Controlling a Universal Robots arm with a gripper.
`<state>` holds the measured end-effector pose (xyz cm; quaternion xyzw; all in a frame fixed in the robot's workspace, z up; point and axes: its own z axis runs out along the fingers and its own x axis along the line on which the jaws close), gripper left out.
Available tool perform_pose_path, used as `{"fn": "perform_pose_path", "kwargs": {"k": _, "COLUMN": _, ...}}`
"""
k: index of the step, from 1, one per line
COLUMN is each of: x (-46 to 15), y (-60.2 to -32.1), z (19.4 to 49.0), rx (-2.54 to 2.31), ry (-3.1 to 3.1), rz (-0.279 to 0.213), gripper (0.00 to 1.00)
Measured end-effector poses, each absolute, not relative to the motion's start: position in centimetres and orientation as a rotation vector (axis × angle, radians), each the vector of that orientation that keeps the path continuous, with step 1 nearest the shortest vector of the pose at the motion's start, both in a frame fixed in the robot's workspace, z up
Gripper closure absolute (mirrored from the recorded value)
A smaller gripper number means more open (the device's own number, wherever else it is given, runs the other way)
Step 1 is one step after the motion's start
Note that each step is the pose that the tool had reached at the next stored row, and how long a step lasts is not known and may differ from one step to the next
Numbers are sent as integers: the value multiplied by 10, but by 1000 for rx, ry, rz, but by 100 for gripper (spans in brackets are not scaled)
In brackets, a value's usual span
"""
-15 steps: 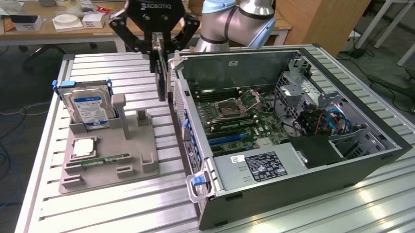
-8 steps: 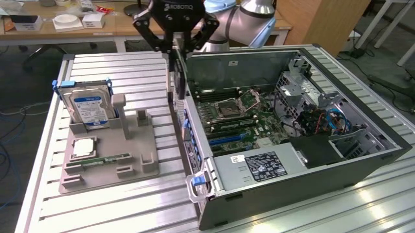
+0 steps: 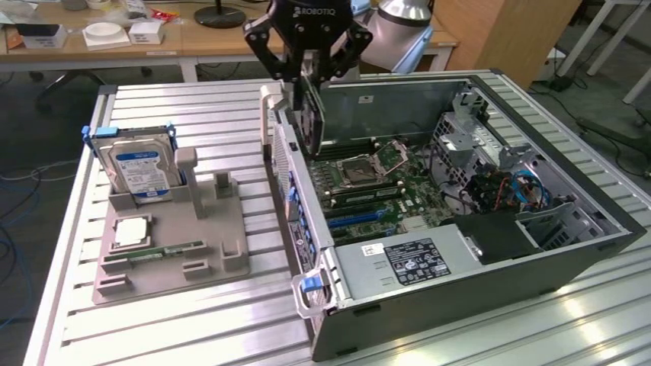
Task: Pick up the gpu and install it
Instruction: 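Pick up the gpu and move the gpu toward the slot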
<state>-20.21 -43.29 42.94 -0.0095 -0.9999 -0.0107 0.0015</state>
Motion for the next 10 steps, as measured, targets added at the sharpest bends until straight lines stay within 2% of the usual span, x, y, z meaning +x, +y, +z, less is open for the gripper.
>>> {"fn": "perform_pose_path", "kwargs": {"k": 10, "x": -166, "y": -433, "z": 429, "rx": -4, "ry": -3138, "rz": -34, "gripper": 73}}
